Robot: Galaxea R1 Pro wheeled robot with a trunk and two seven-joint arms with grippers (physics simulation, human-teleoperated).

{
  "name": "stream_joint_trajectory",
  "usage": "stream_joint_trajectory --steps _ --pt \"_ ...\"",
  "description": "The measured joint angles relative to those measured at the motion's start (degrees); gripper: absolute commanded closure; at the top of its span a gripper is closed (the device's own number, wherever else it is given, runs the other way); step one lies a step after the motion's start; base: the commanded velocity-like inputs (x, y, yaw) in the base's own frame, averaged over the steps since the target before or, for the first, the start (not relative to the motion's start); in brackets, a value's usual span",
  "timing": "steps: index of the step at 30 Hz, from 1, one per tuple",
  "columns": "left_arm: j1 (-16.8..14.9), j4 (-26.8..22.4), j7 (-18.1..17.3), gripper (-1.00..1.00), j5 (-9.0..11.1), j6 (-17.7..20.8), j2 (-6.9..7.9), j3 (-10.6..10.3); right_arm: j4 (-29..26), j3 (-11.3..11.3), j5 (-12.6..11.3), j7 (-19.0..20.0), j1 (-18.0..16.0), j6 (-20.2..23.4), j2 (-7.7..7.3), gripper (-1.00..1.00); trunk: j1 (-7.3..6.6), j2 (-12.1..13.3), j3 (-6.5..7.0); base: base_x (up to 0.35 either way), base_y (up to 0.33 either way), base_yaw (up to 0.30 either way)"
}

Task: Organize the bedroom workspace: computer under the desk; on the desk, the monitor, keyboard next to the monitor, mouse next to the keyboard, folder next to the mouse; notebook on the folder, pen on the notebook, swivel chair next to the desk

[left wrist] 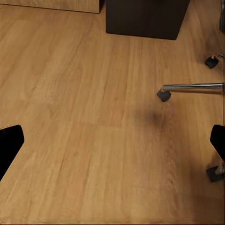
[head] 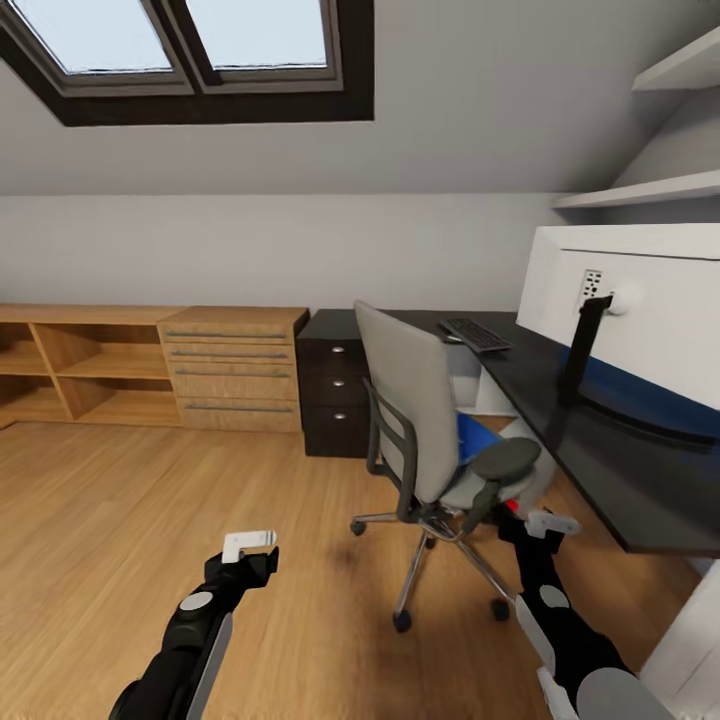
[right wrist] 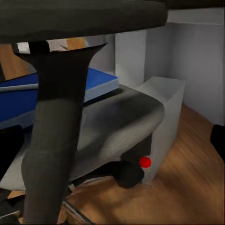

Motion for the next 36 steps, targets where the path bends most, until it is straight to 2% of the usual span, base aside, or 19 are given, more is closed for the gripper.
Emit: stream_joint_trajectory --steps 7,9,11,14,17,36 --pt "0.0 -0.4 0.0 -1.00 0.1 0.0 0.35 0.1 0.0 0.0 -0.1 0.0 0.0 0.0 0.06 -1.00 -0.02 0.0 0.00 -0.151 -0.175 -0.071" --pt "0.0 -1.2 0.0 -1.00 0.2 0.0 0.50 0.7 0.0 0.0 -0.1 0.0 0.0 0.0 0.06 -1.00 -0.02 0.0 0.00 -0.039 -0.050 -0.217" --pt "0.0 -3.4 0.0 -1.00 0.2 0.1 0.57 3.2 0.0 0.0 -0.1 0.0 0.0 0.0 0.06 -1.00 -0.02 0.0 0.00 -0.014 -0.018 -0.241" --pt "0.0 -5.3 -0.1 -1.00 0.7 0.2 0.50 5.3 0.0 0.0 -0.1 0.0 0.0 0.0 0.07 -1.00 -0.03 0.0 0.00 -0.006 -0.008 -0.138" --pt "0.0 -6.3 -0.2 -1.00 1.6 0.2 0.43 6.3 0.0 0.0 -0.1 0.0 0.0 0.0 0.07 -1.00 0.19 -0.4 -0.17 -0.002 -0.002 -0.041" --pt "0.0 -6.6 -0.1 -1.00 1.8 0.2 0.48 6.6 0.0 0.0 0.0 -0.3 0.0 0.1 0.07 -1.00 4.36 -8.0 -3.59 0.000 0.000 -0.003"
